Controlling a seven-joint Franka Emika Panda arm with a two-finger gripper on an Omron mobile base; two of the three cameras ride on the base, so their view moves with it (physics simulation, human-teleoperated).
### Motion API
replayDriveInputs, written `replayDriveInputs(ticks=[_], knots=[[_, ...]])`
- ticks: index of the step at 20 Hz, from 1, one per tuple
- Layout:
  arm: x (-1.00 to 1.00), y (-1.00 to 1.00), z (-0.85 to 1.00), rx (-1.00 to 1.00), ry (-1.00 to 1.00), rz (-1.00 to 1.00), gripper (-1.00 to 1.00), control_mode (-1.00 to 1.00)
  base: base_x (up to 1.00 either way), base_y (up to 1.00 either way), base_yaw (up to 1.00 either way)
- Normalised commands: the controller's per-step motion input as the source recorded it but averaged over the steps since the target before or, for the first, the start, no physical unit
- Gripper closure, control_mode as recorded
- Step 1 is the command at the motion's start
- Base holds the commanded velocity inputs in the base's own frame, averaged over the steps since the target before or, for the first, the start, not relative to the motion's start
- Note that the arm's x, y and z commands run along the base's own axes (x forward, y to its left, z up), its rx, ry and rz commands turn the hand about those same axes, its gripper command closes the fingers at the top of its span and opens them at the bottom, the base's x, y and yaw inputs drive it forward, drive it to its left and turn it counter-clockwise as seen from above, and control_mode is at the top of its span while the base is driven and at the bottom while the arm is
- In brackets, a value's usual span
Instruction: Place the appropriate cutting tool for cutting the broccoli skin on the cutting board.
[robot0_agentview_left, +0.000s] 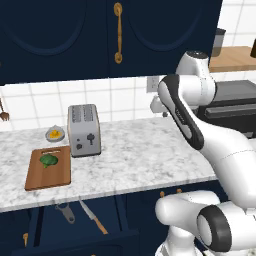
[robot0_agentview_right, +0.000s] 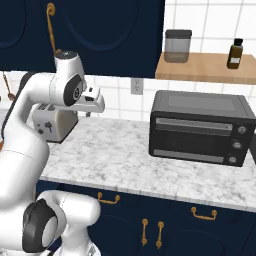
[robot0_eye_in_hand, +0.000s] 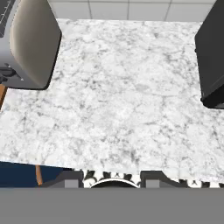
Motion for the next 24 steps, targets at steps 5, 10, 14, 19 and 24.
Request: replayDriveInputs(ticks=[5, 10, 14, 19, 24], knots=[[-0.60, 0.21, -0.23, -0.06, -0.08, 0.00, -1.00, -1.00, 0.00, 0.00, 0.00], [-0.31, 1.00, -0.95, -0.14, 0.07, -0.09, -1.00, -1.00, 0.00, 0.00, 0.00], [0.02, 0.91, -1.00, -0.01, 0.36, -0.08, -1.00, -1.00, 0.00, 0.00, 0.00], [-0.16, 0.37, -1.00, 0.00, 0.03, -0.14, -1.00, -1.00, 0.00, 0.00, 0.00], [-0.04, 0.58, -0.99, 0.05, 0.02, -0.02, -1.00, -1.00, 0.00, 0.00, 0.00]])
